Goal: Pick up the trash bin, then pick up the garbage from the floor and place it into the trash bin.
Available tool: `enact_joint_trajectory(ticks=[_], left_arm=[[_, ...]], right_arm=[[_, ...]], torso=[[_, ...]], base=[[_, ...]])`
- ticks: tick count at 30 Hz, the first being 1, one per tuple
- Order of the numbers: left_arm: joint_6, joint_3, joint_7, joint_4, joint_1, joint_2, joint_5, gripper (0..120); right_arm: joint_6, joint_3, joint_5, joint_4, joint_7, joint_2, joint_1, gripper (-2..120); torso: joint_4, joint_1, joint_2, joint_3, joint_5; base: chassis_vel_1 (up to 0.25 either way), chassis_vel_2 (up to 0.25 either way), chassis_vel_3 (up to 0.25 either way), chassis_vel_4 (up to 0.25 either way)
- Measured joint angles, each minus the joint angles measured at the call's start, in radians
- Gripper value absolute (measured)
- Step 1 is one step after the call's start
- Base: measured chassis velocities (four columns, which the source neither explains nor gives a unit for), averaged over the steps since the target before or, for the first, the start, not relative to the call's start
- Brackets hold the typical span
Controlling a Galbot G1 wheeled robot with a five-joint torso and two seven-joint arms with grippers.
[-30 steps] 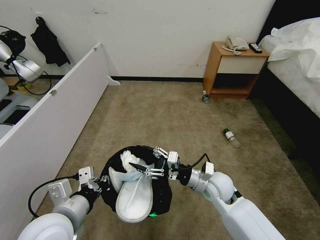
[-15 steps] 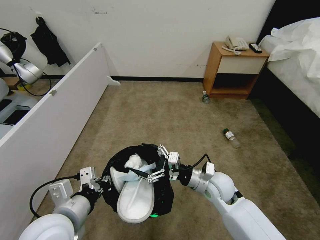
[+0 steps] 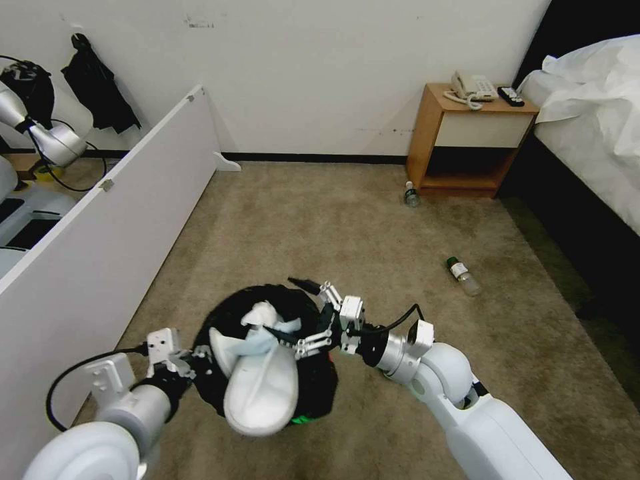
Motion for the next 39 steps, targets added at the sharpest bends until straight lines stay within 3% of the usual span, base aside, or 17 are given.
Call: enact_joint_trajectory(ticks=[5,8,10,12,18,22,29,35,39], left_arm=[[0.0,-0.086,-0.004,0.028,-0.033,0.003,-0.044,1],[0.0,-0.123,-0.006,0.039,-0.045,0.009,-0.067,1],[0.0,-0.123,-0.006,0.039,-0.045,0.009,-0.067,1],[0.001,-0.185,-0.008,0.052,-0.061,0.024,-0.111,1],[0.0,-0.238,-0.014,0.06,-0.069,0.035,-0.144,1],[0.0,-0.29,-0.016,0.074,-0.07,0.041,-0.171,1],[0.0,-0.326,-0.016,0.084,-0.067,0.042,-0.187,1],[0.0,-0.332,-0.015,0.079,-0.061,0.04,-0.191,1],[0.0,-0.334,-0.015,0.077,-0.061,0.04,-0.192,1]], right_arm=[[-0.037,0.031,0.032,0.041,0.17,0.009,-0.041,100],[-0.036,0.046,0.035,0.044,0.217,0.013,-0.064,100],[-0.036,0.046,0.035,0.044,0.217,0.013,-0.064,100],[-0.035,0.078,0.027,0.044,0.275,0.017,-0.109,100],[-0.041,0.11,-0.009,0.04,0.317,0.03,-0.15,100],[-0.09,0.132,-0.056,0.032,0.412,0.043,-0.193,100],[-0.129,0.133,-0.088,0.032,0.454,0.043,-0.222,100],[-0.225,0.098,-0.096,0.032,0.543,0.047,-0.225,100],[-0.336,0.05,-0.084,0.028,0.61,0.052,-0.201,100]], torso=[[0.0001,0.0,0.0,0.0,0.0],[0.0,0.0,0.0,0.0,0.0],[0.0,0.0,0.0,0.0,0.0],[0.0004,0.0,0.0,0.0,-0.0001],[0.0,0.0,0.0,0.0,0.0006],[0.0,0.0,0.0,0.0,0.0002],[0.0,0.0,0.0,0.0,0.0001],[0.0,0.0,0.0,0.0,0.0],[0.0,0.0,0.0,0.0,0.0]], base=[[0.0,0.0,0.0,0.0],[0.0,0.0,0.0,0.0],[0.0,0.0,0.0,0.0],[0.0,0.0,0.0,0.0],[0.0,0.0,0.0,0.0],[0.0,0.0,0.0,0.0],[0.0,0.0,0.0,0.0],[0.0,0.0,0.0,0.0],[0.0,0.0,0.0,0.0]])
